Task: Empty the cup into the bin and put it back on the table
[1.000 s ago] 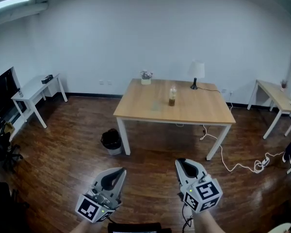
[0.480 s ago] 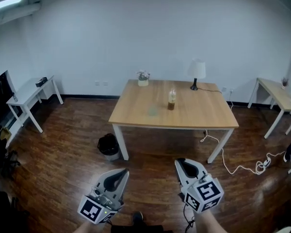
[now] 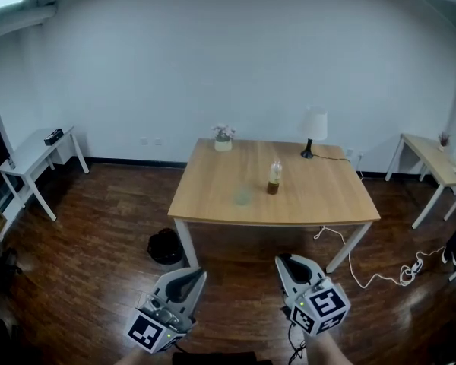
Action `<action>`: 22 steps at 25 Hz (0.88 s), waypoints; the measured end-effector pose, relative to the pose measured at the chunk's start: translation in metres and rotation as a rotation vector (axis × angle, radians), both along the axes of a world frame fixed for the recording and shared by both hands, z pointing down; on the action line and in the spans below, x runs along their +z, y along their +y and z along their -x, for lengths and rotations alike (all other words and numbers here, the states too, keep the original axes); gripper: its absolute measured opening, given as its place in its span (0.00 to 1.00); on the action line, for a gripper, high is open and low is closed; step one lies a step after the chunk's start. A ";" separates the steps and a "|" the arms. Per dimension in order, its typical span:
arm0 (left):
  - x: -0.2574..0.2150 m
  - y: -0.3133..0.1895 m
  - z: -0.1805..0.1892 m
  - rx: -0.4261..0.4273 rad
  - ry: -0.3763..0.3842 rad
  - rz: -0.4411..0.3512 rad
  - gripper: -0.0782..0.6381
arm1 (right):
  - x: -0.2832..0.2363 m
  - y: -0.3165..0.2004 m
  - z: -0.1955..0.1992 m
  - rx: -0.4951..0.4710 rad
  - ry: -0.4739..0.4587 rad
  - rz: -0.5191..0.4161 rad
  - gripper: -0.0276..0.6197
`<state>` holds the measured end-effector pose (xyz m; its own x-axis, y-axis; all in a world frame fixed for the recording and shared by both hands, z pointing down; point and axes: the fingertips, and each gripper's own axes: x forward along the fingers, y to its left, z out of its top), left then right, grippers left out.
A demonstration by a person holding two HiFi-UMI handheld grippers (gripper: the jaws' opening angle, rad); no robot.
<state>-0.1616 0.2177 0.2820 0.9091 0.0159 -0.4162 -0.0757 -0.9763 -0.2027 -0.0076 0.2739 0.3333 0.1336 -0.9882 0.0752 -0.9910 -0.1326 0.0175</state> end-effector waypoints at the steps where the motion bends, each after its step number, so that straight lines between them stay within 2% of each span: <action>1: -0.003 -0.008 -0.003 0.001 0.012 -0.009 0.10 | 0.000 -0.009 -0.002 0.000 0.003 0.004 0.04; 12: 0.002 -0.084 -0.036 0.027 0.023 0.035 0.10 | 0.002 -0.079 -0.040 0.024 -0.011 0.020 0.04; 22: 0.007 -0.136 -0.107 -0.010 0.024 0.040 0.10 | 0.013 -0.135 -0.112 -0.002 -0.034 0.029 0.04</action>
